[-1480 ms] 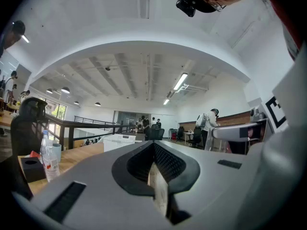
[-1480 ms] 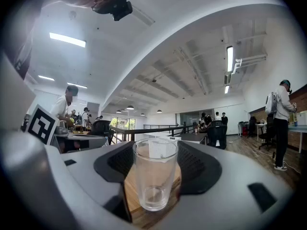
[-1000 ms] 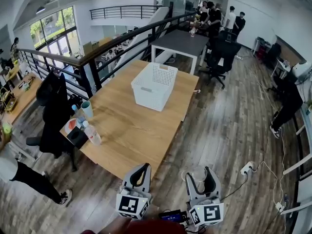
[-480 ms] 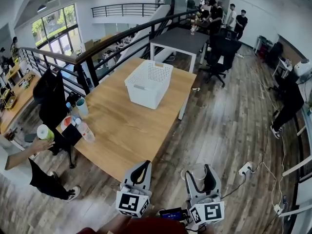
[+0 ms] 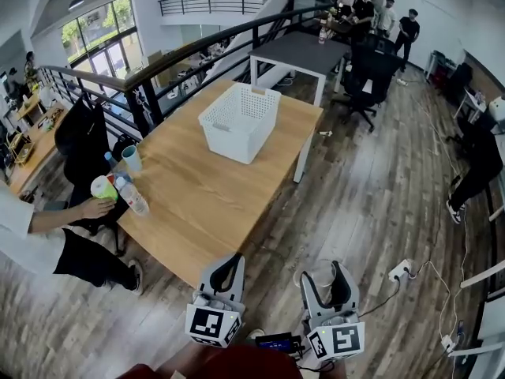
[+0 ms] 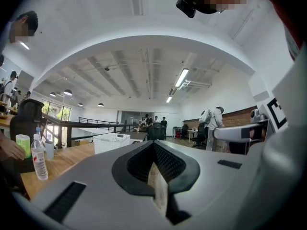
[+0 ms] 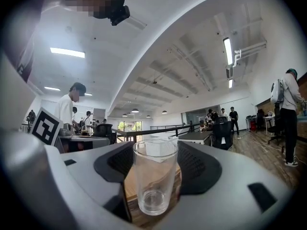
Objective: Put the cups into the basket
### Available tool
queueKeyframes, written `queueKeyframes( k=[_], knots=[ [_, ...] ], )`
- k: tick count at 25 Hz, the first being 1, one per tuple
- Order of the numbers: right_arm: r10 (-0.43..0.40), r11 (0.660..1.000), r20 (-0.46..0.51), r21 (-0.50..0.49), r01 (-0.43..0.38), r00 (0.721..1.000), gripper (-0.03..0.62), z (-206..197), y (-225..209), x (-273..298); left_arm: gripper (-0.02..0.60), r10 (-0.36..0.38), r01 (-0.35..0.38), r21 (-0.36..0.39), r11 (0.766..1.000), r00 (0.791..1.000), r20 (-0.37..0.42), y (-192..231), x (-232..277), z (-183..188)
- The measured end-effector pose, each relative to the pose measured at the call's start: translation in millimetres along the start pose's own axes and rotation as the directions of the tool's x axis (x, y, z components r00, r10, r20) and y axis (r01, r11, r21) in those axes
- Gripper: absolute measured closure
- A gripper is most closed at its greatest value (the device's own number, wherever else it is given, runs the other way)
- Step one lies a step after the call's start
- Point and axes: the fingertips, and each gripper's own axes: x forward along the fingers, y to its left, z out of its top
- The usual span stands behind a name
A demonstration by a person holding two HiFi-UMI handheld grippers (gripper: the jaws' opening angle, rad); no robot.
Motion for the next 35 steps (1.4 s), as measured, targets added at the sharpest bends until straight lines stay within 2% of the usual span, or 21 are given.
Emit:
queueKeyframes(
  k=[11, 20, 35],
  knots=[
    [0.006, 1.000, -0.012, 0.008, -0.006, 1.000, 0.318, -8.0, -11.8, 7.8, 0.575, 0.004, -0.004, -0.011, 1.000, 1.000, -0.019, -3.1, 15.1, -8.4],
    [-0.018, 1.000, -0.028, -0.016, 0.017, 0.999, 0.318, -7.6, -25.3, 28.8, 0.575, -0.024, 0.024, -0.030, 0.999, 1.000, -0.012, 3.1, 47.5, -10.7],
    [-0.033, 0.997, -0.034, -0.074, 0.030, 0.999, 0.318, 8.6, -25.0, 102.0, 0.575, -0.081, 0.081, -0.056, 0.995, 0.997, 0.005, 47.3, 107.0, -4.3]
  ],
)
